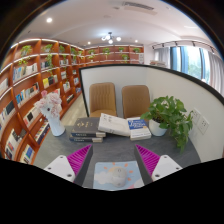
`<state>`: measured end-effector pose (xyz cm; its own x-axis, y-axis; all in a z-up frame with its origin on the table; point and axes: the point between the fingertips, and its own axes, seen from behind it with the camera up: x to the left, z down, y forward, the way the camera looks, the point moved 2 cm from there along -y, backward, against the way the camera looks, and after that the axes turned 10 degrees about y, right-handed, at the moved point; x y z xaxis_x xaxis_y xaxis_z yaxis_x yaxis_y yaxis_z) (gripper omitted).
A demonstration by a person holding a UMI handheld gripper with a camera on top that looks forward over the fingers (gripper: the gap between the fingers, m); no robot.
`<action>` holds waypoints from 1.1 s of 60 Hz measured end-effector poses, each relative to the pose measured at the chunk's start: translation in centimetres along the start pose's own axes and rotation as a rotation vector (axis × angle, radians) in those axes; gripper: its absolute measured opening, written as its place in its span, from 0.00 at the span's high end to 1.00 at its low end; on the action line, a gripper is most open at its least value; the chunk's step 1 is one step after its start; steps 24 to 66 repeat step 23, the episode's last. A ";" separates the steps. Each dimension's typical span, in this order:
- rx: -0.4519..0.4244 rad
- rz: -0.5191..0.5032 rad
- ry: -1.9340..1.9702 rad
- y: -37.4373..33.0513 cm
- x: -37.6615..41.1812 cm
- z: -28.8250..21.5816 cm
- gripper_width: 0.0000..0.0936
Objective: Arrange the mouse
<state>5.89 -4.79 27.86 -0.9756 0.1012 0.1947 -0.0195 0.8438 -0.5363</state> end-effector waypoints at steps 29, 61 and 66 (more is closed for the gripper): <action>-0.024 -0.005 -0.021 -2.6 1.5 -1.7 0.11; -0.024 -0.005 -0.021 -2.6 1.5 -1.7 0.11; -0.024 -0.005 -0.021 -2.6 1.5 -1.7 0.11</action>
